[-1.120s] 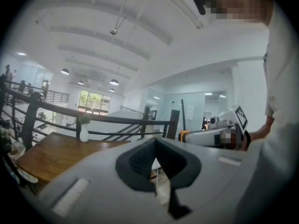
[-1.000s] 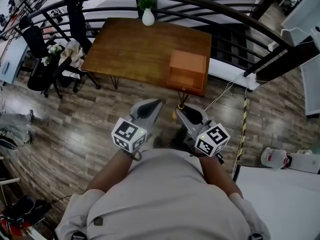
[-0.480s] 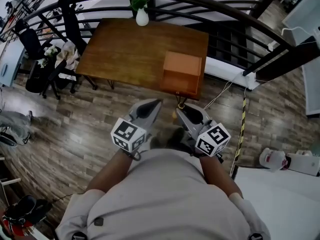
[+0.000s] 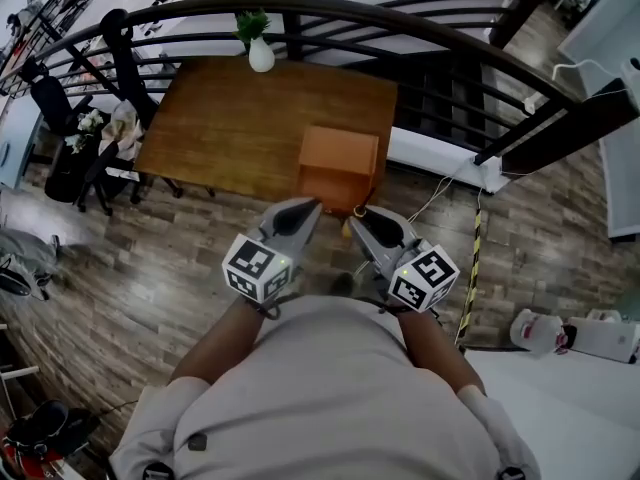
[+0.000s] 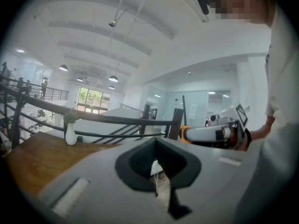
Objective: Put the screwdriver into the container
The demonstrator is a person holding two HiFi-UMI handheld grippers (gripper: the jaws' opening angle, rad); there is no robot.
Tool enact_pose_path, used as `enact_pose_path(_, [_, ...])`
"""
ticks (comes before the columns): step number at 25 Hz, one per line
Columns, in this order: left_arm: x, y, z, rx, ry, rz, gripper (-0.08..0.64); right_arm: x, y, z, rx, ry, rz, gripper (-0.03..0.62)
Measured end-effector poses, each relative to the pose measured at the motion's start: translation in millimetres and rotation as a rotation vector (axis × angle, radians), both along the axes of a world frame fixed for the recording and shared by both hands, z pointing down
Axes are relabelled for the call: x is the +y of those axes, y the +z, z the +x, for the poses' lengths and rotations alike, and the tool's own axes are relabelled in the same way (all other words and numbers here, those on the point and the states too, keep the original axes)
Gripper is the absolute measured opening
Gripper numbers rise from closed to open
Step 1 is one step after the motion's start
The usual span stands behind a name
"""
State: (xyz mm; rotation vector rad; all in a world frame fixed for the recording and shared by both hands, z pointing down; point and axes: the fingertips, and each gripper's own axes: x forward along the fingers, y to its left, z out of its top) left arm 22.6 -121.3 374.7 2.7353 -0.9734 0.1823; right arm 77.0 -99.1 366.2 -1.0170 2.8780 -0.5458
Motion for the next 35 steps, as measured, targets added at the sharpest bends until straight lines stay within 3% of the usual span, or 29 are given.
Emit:
enact_pose_path(8, [-26.9, 0.3, 55.7, -0.009, 0.012, 0.020, 0.003, -23.5, 3.2, 45.1, -0.003, -0.015, 0.009, 0.078])
enact_pose_path(12, [-32.8, 2.0, 63.3, -0.016, 0.017, 0.020, 0.003, -27.5, 5.7, 50.9, -0.006, -0.023, 0.010, 0.078])
enact_pose_path(26, [-87.5, 0.2, 16.3, -0.014, 0.011, 0.012, 0.003, -85.4, 7.7, 11.2, -0.008, -0.009, -0.026, 0.078])
enact_pose_path(35, [-137.7, -11.2, -28.5, -0.017, 0.068, 0.023, 0.003, -130.2, 1.8, -35.9, -0.004, 0.027, -0.032, 0.078])
